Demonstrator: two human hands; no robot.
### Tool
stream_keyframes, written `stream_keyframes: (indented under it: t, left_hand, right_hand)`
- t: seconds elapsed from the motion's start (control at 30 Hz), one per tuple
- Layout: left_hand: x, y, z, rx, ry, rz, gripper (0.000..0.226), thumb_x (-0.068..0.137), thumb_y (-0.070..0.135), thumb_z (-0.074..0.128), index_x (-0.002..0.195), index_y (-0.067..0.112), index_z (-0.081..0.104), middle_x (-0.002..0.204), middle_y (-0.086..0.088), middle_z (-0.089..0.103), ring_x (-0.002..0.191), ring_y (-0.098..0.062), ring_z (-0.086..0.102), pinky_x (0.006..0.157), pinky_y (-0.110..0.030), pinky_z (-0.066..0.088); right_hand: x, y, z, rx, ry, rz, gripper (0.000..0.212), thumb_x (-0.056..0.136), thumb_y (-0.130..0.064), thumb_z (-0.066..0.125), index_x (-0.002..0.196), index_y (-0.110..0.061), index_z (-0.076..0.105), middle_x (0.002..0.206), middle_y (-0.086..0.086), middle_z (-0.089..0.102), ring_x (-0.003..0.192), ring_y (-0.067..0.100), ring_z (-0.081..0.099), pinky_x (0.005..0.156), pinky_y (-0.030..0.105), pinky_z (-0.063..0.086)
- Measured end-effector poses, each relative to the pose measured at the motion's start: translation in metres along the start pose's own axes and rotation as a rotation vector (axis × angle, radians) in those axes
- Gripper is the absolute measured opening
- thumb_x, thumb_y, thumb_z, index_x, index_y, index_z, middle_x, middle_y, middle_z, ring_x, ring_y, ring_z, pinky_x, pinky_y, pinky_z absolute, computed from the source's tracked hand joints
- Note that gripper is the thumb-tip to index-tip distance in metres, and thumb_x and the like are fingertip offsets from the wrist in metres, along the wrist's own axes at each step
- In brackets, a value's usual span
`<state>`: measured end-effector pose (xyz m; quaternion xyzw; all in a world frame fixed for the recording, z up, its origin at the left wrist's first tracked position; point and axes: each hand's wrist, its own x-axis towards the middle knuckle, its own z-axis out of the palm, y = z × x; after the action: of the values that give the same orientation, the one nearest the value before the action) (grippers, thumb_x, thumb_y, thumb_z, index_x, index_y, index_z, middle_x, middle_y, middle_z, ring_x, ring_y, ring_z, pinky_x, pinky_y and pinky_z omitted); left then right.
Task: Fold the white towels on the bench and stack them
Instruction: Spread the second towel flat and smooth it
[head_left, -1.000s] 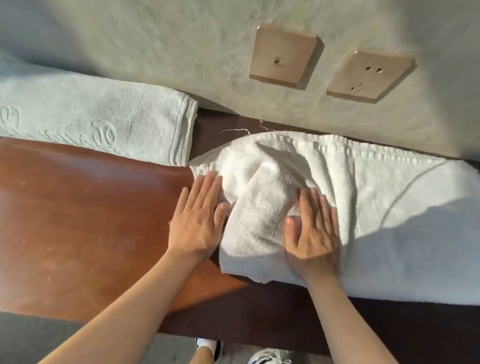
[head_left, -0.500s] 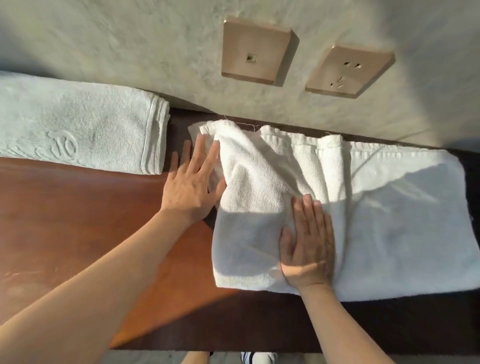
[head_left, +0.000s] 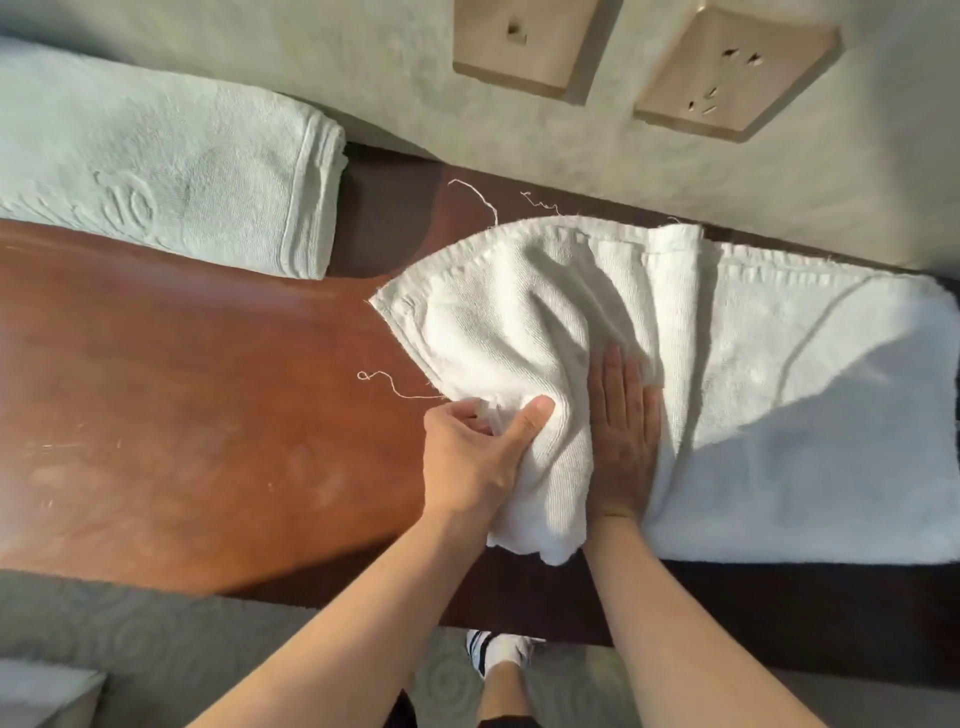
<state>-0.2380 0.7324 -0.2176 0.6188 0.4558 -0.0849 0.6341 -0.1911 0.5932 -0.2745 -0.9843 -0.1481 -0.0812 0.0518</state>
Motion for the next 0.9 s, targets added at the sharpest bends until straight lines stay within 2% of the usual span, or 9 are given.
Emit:
stream_keyframes:
  t: [0.03,0.1,0.2,0.27,0.37,0.5,0.63,0.77,0.9]
  left_hand:
    - [-0.002,0.002,0.004,-0.044,-0.027,-0.060,0.068,0.062,0.063,0.088,0.084,0.003,0.063,0.064,0.006,0.055,0.054,-0.010,0.048,0.061,-0.038,0.049]
    - [-0.004,0.007,0.010,0.006,-0.092,-0.146,0.065,0.063,0.072,0.081,0.067,0.012,0.059,0.057,0.008,0.058,0.052,-0.013,0.050,0.059,-0.031,0.044]
    - [-0.006,0.015,0.014,0.282,-0.212,-0.124,0.067,0.068,0.085,0.065,0.050,0.024,0.044,0.046,0.013,0.047,0.049,-0.015,0.042,0.056,-0.030,0.036]
    - [-0.004,0.016,0.015,0.403,-0.190,-0.041,0.067,0.069,0.087,0.061,0.057,0.024,0.040,0.054,0.013,0.045,0.053,-0.010,0.044,0.055,-0.028,0.034]
    - [-0.006,0.014,0.014,0.465,-0.098,0.160,0.071,0.071,0.082,0.059,0.060,0.016,0.034,0.058,0.007,0.039,0.050,-0.008,0.036,0.050,-0.020,0.028]
    - [-0.012,0.013,0.017,0.398,-0.086,0.135,0.064,0.074,0.081,0.059,0.082,0.019,0.046,0.076,0.009,0.056,0.068,-0.003,0.053,0.058,-0.017,0.036]
    - [-0.020,0.018,0.019,0.488,-0.173,0.165,0.073,0.064,0.089,0.056,0.090,0.025,0.032,0.081,0.004,0.056,0.071,0.000,0.052,0.056,-0.013,0.032]
    - [-0.018,0.023,0.012,0.538,-0.140,0.259,0.070,0.073,0.074,0.070,0.088,0.027,0.021,0.073,0.003,0.055,0.060,-0.002,0.049,0.046,-0.014,0.038]
    - [-0.005,0.028,-0.001,0.432,-0.161,0.129,0.061,0.072,0.065,0.079,0.091,0.024,0.039,0.089,-0.002,0.063,0.079,-0.014,0.062,0.063,-0.024,0.050]
  right_hand:
    - [0.000,0.001,0.001,-0.041,-0.017,-0.006,0.049,0.107,-0.020,0.043,0.153,-0.006,0.033,0.158,0.016,0.038,0.145,0.034,0.039,0.114,0.053,0.040]
    - [-0.001,0.003,0.002,-0.113,-0.063,-0.003,0.057,0.105,-0.025,0.050,0.155,-0.008,0.030,0.160,0.013,0.034,0.147,0.030,0.036,0.116,0.050,0.038]
    - [-0.004,0.003,0.003,-0.174,-0.127,-0.002,0.056,0.109,-0.037,0.021,0.157,-0.010,0.027,0.164,0.010,0.027,0.151,0.026,0.029,0.119,0.047,0.034]
    - [-0.004,0.003,0.001,-0.169,-0.144,0.012,0.060,0.108,-0.040,0.016,0.157,-0.009,0.030,0.164,0.009,0.028,0.151,0.025,0.028,0.119,0.047,0.033]
    - [-0.002,0.004,0.000,-0.188,-0.116,0.006,0.057,0.106,-0.035,0.027,0.154,-0.007,0.036,0.160,0.011,0.035,0.147,0.027,0.036,0.115,0.047,0.039]
    - [-0.001,0.003,-0.006,-0.172,-0.117,0.018,0.056,0.105,-0.032,0.025,0.153,-0.007,0.035,0.159,0.011,0.037,0.146,0.027,0.039,0.115,0.047,0.041]
    - [-0.001,0.001,-0.008,-0.101,-0.197,0.045,0.062,0.107,-0.038,0.007,0.157,-0.009,0.029,0.164,0.008,0.024,0.152,0.026,0.025,0.121,0.047,0.029]
    - [-0.002,0.003,-0.006,-0.104,-0.157,0.047,0.056,0.106,-0.032,0.023,0.155,-0.007,0.035,0.162,0.010,0.032,0.149,0.027,0.033,0.120,0.048,0.033]
    - [-0.001,0.005,-0.002,-0.033,-0.097,0.033,0.050,0.104,-0.022,0.040,0.152,-0.007,0.040,0.159,0.012,0.037,0.146,0.030,0.038,0.117,0.051,0.037]
